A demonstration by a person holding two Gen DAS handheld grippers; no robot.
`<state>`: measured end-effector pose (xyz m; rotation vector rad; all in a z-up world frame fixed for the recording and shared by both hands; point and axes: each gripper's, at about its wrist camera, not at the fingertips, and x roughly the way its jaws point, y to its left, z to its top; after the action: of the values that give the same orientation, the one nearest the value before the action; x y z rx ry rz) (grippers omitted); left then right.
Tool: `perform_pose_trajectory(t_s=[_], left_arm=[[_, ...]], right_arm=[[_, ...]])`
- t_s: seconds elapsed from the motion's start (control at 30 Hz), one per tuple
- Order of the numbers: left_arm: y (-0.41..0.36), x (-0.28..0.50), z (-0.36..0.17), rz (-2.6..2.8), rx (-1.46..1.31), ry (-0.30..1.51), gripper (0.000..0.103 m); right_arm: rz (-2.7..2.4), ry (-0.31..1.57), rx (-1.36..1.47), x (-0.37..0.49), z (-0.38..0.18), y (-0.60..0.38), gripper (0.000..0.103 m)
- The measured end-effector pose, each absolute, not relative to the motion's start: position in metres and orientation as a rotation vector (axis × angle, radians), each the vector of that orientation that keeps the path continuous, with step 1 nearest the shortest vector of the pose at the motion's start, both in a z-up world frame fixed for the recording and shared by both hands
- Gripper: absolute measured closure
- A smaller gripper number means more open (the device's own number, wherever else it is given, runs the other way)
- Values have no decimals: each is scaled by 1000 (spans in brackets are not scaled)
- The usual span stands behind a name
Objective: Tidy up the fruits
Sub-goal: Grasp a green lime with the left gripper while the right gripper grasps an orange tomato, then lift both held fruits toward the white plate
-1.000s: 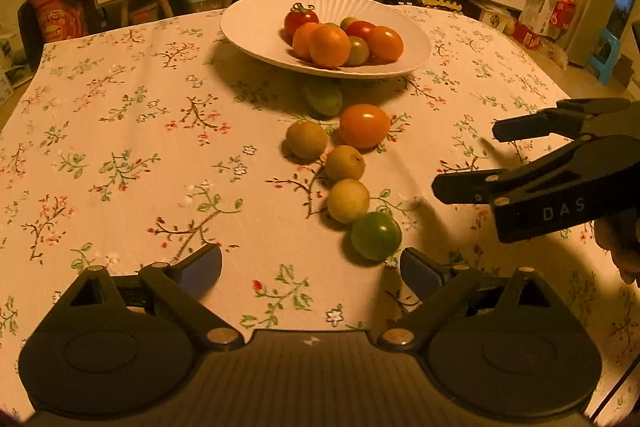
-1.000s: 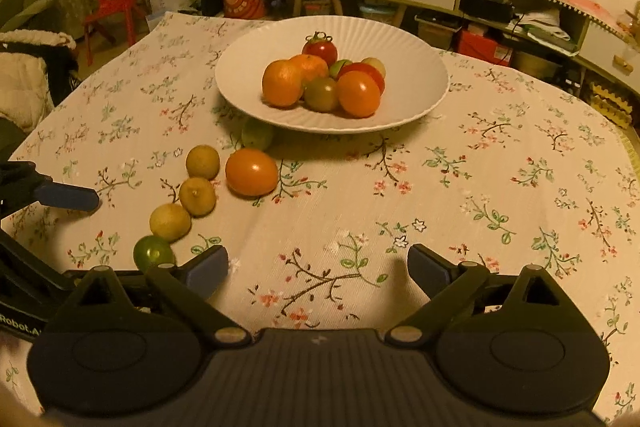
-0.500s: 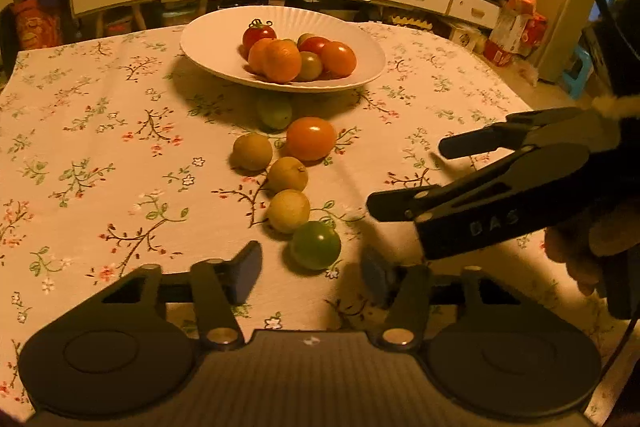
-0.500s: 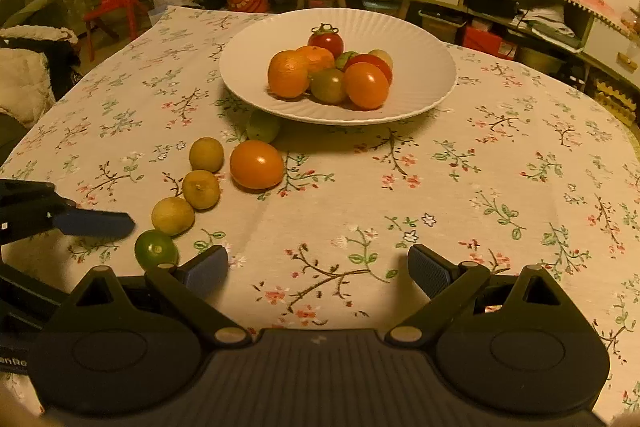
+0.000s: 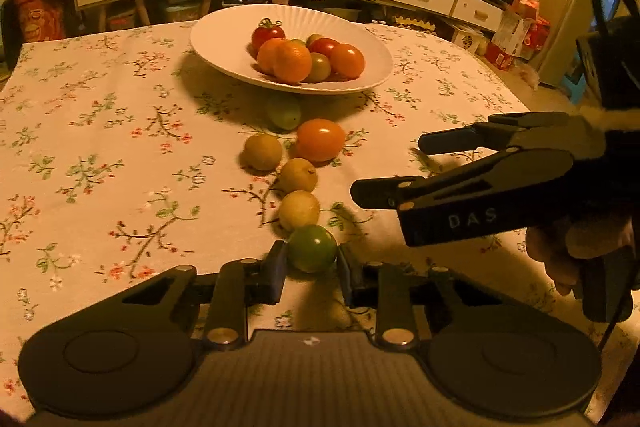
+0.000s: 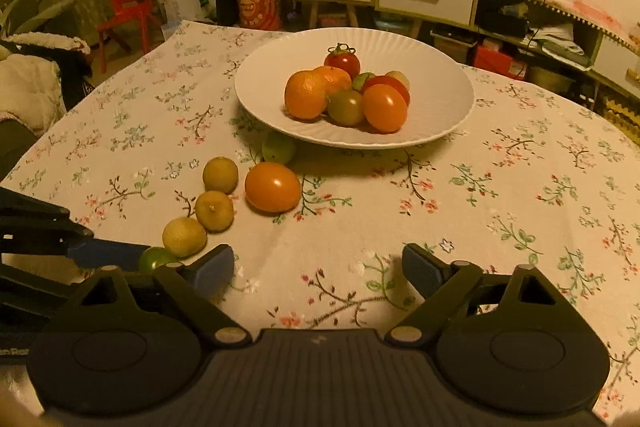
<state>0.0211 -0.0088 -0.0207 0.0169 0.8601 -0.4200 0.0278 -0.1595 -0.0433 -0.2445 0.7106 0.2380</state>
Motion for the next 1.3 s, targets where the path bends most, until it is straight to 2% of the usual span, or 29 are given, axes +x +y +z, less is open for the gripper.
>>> perform_pose_trajectory(t_s=[0.3,0.7,0.87,1.3], left_arm=[[7,25,-21,-378,-3,875,79],[8,26,-20,-365,9,878,79],[7,27,-21,-365,14,877,79],[10,30,-18,-356,11,866,79]], right_arm=[[258,684,-241,41,-46,-149,26],[313,662,-253,46,-45,-136,55],[323,666,-253,48,-44,-135,70],[344,680,-224,43,-41,-140,71]])
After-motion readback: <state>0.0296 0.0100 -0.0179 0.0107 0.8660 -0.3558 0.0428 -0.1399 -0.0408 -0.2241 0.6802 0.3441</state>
